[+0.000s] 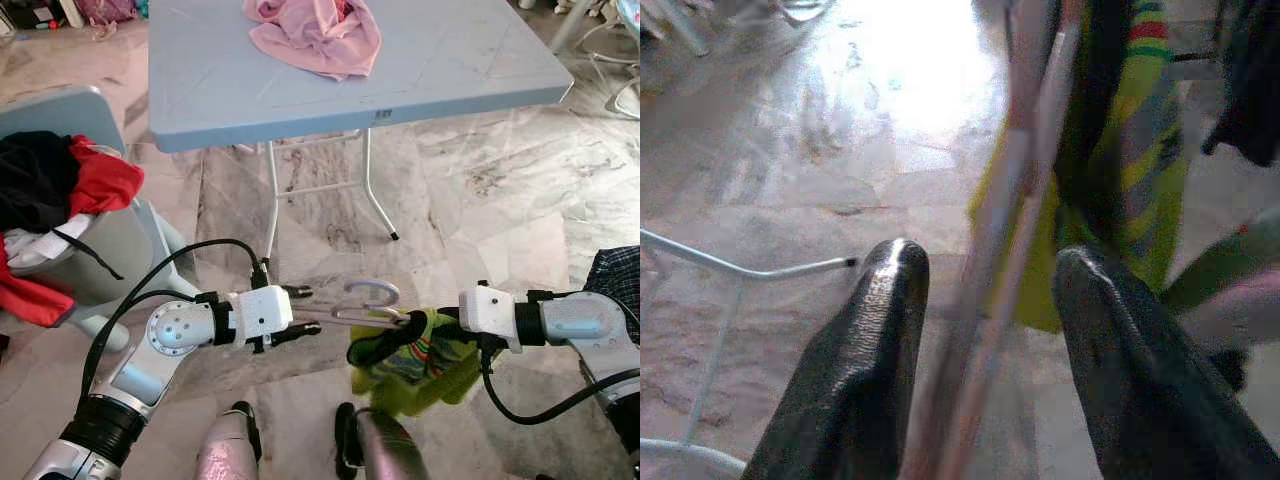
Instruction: Hang hanger
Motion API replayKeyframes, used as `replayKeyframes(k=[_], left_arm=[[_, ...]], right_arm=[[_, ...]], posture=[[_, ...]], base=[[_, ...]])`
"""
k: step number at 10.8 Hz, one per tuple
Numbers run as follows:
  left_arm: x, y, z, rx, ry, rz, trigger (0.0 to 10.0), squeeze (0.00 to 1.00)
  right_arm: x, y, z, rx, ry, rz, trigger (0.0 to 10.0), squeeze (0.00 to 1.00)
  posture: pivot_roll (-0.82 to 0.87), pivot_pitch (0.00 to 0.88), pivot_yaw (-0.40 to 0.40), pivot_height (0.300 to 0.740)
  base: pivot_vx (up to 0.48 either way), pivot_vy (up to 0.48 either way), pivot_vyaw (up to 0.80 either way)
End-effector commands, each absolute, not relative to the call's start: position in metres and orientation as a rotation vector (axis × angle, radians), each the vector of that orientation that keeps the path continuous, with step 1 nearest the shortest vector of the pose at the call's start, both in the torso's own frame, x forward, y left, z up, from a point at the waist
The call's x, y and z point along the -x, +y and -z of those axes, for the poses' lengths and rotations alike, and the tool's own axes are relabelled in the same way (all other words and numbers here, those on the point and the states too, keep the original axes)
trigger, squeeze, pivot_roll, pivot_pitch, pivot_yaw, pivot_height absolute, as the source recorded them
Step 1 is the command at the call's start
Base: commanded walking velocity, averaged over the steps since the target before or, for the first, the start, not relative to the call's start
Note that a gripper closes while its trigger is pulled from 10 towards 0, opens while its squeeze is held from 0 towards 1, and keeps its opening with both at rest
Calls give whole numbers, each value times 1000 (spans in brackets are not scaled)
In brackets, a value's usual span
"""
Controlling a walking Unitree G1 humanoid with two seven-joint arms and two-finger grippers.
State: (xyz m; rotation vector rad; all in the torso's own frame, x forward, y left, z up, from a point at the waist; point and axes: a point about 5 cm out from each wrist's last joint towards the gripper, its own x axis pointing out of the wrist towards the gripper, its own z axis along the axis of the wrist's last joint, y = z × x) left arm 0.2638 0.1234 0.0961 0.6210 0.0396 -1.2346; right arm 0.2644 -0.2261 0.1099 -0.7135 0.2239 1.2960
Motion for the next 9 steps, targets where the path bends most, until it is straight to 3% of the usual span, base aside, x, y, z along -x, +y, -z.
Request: replayKeyframes(k=[1,9], left_arm=[[-260,125,-89,-601,89,1260,0,0],[-253,131,-76,-575,228,1320,0,0]], right_arm=[[-265,-228,-113,734,207,-1299,10000,0],[-269,-225,-115,753,162,-1301,10000,0]], posture=[[-34,229,-11,740],[-42,229,-16,740]], base=[[0,0,0],[0,0,0]])
